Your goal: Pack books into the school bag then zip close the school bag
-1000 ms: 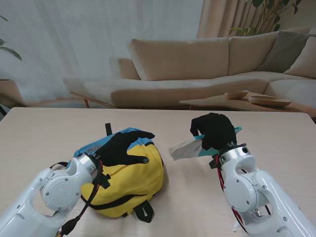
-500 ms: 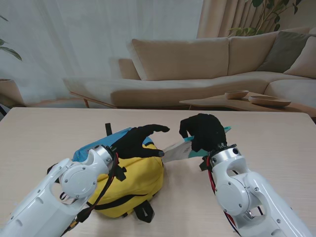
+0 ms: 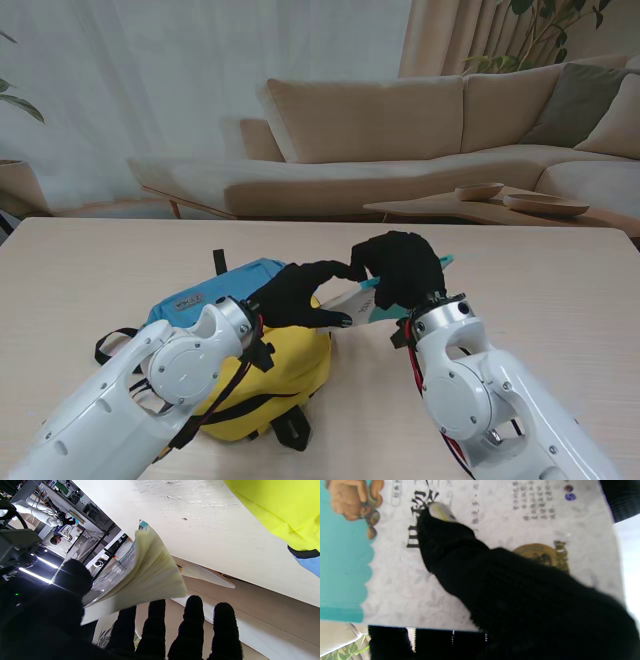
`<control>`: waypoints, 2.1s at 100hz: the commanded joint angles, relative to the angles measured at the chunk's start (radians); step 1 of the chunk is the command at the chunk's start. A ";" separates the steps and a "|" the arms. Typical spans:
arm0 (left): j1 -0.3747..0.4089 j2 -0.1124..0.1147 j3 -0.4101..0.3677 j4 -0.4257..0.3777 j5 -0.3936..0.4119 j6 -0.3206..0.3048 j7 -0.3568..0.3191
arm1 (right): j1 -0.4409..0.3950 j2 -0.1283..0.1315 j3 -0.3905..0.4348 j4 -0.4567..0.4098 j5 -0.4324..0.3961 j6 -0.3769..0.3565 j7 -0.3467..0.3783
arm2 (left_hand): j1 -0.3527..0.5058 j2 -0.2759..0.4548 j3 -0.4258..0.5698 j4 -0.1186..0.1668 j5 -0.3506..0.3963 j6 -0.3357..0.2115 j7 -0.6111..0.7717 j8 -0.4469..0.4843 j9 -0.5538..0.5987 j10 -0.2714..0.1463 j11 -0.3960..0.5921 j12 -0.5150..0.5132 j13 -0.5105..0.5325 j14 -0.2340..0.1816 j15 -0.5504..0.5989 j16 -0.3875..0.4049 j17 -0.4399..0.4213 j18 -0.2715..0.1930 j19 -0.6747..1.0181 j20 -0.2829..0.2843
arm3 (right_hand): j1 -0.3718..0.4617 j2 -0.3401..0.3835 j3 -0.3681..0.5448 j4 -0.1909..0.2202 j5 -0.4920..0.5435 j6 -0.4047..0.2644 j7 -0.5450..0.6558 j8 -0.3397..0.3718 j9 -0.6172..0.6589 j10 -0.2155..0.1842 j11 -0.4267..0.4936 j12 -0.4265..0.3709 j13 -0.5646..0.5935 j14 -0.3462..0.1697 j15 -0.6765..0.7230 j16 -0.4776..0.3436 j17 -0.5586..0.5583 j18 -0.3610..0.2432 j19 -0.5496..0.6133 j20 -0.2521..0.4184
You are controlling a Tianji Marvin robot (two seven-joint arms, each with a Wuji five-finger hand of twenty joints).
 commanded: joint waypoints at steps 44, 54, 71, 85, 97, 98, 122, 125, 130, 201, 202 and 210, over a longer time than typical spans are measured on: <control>-0.031 -0.039 0.030 0.031 -0.046 0.026 0.049 | -0.002 -0.011 -0.001 -0.014 0.019 0.004 0.024 | 0.608 0.073 -0.115 -0.030 0.338 -0.151 0.361 0.231 0.512 -0.006 0.049 0.373 0.303 0.077 0.381 0.158 0.221 0.043 0.525 0.085 | 0.176 0.190 0.227 0.104 0.097 -0.046 0.010 -0.032 0.112 0.009 0.062 -0.032 0.112 -0.019 0.158 0.049 -0.009 0.009 0.033 -0.019; -0.027 -0.041 0.024 0.029 -0.068 0.019 0.047 | -0.002 -0.010 0.003 -0.015 0.020 0.002 0.032 | 0.695 0.119 -0.105 -0.021 0.459 -0.198 0.364 0.304 0.574 -0.009 0.132 0.388 0.382 0.100 0.486 0.194 0.310 0.069 0.576 0.117 | 0.169 0.200 0.227 0.109 0.091 -0.034 -0.044 -0.058 0.097 0.010 0.059 -0.063 0.104 -0.027 0.142 0.048 -0.013 0.000 0.022 -0.009; -0.013 -0.045 0.006 0.026 -0.090 0.008 0.063 | -0.003 -0.008 0.007 -0.015 0.032 -0.009 0.044 | 0.696 0.134 -0.020 -0.002 0.593 -0.257 0.479 0.497 0.568 -0.035 0.380 0.455 0.534 0.113 0.706 0.274 0.504 0.118 0.695 0.210 | 0.123 0.239 0.227 0.172 0.045 0.000 -0.154 -0.107 0.041 0.011 0.043 -0.177 0.057 -0.036 0.070 0.037 -0.036 -0.040 -0.051 0.146; 0.014 -0.055 -0.015 0.025 -0.094 0.000 0.115 | -0.015 -0.005 0.017 -0.024 0.040 -0.028 0.062 | 0.667 0.186 0.035 0.036 0.597 -0.243 0.624 0.752 0.589 -0.094 0.602 0.564 0.633 0.065 0.914 0.355 0.652 0.136 0.823 0.290 | 0.063 0.304 0.227 0.248 -0.041 0.025 -0.221 -0.142 -0.036 0.024 -0.008 -0.246 -0.024 -0.035 -0.005 0.020 -0.070 -0.047 -0.089 0.183; 0.036 -0.064 -0.033 0.023 -0.094 -0.014 0.158 | -0.025 -0.003 0.023 -0.032 0.042 -0.046 0.066 | 0.663 0.207 0.060 0.063 0.582 -0.218 0.664 0.790 0.598 -0.085 0.673 0.551 0.676 0.044 1.001 0.370 0.722 0.131 0.891 0.321 | 0.018 0.356 0.227 0.303 -0.086 0.040 -0.237 -0.158 -0.075 0.033 -0.021 -0.285 -0.062 -0.036 -0.043 0.023 -0.087 -0.054 -0.102 0.200; 0.037 -0.064 -0.035 0.022 -0.094 -0.015 0.160 | -0.025 -0.003 0.023 -0.032 0.042 -0.047 0.066 | 0.663 0.206 0.062 0.064 0.583 -0.217 0.665 0.791 0.599 -0.084 0.675 0.551 0.678 0.044 1.003 0.371 0.724 0.132 0.893 0.321 | 0.015 0.361 0.227 0.307 -0.085 0.040 -0.234 -0.158 -0.073 0.031 -0.021 -0.289 -0.061 -0.036 -0.044 0.023 -0.086 -0.055 -0.102 0.202; 0.057 -0.059 -0.064 0.007 -0.083 -0.034 0.157 | -0.011 -0.008 0.008 -0.023 0.057 -0.050 0.045 | 0.655 0.201 0.087 0.076 0.592 -0.205 0.695 0.788 0.604 -0.084 0.705 0.544 0.682 0.038 1.021 0.372 0.731 0.128 0.905 0.327 | -0.068 0.457 0.225 0.285 -0.076 0.059 -0.217 -0.168 -0.046 0.041 -0.065 -0.326 -0.035 -0.022 -0.089 0.011 -0.073 -0.057 -0.120 0.219; 0.059 -0.059 -0.066 0.006 -0.083 -0.038 0.156 | -0.011 -0.008 0.009 -0.023 0.058 -0.051 0.047 | 0.655 0.197 0.092 0.078 0.598 -0.204 0.697 0.788 0.605 -0.086 0.705 0.543 0.682 0.038 1.021 0.372 0.732 0.129 0.906 0.327 | -0.067 0.452 0.214 0.255 -0.100 0.071 -0.231 -0.173 -0.065 0.049 -0.081 -0.338 -0.055 -0.018 -0.102 0.014 -0.081 -0.054 -0.125 0.220; 0.062 -0.059 -0.070 0.006 -0.087 -0.046 0.156 | -0.012 -0.008 0.009 -0.022 0.059 -0.054 0.049 | 0.649 0.182 0.122 0.080 0.609 -0.200 0.698 0.786 0.608 -0.086 0.708 0.544 0.682 0.050 1.014 0.369 0.732 0.133 0.905 0.329 | -0.078 0.431 0.203 0.226 -0.128 0.083 -0.242 -0.175 -0.086 0.059 -0.092 -0.356 -0.078 -0.012 -0.110 0.019 -0.091 -0.052 -0.126 0.223; 0.109 -0.075 -0.128 -0.002 -0.146 -0.089 0.221 | -0.018 -0.005 0.040 -0.023 0.081 -0.091 0.067 | 0.624 0.127 0.320 0.050 0.712 -0.208 0.713 0.817 0.646 -0.068 0.775 0.515 0.752 0.045 1.062 0.377 0.826 0.129 0.996 0.290 | -0.609 0.652 -0.142 0.357 -0.597 0.274 -0.504 -0.440 -0.566 0.169 -0.412 -0.684 -0.462 -0.056 -0.567 -0.063 -0.279 -0.061 -0.264 0.186; 0.110 -0.075 -0.129 -0.003 -0.147 -0.090 0.223 | -0.018 -0.005 0.041 -0.023 0.082 -0.091 0.068 | 0.624 0.126 0.320 0.050 0.713 -0.207 0.713 0.817 0.647 -0.068 0.776 0.515 0.752 0.045 1.062 0.377 0.826 0.130 0.996 0.291 | -0.614 0.653 -0.148 0.355 -0.605 0.276 -0.508 -0.443 -0.574 0.169 -0.416 -0.685 -0.470 -0.056 -0.572 -0.065 -0.283 -0.062 -0.266 0.185; 0.122 -0.076 -0.142 -0.013 -0.151 -0.091 0.227 | -0.027 -0.005 0.056 -0.029 0.089 -0.092 0.068 | 0.624 0.126 0.321 0.050 0.713 -0.207 0.715 0.817 0.646 -0.066 0.777 0.516 0.752 0.046 1.064 0.377 0.826 0.130 0.997 0.293 | -0.639 0.669 -0.204 0.345 -0.667 0.297 -0.540 -0.468 -0.634 0.175 -0.435 -0.693 -0.514 -0.058 -0.612 -0.081 -0.313 -0.065 -0.293 0.171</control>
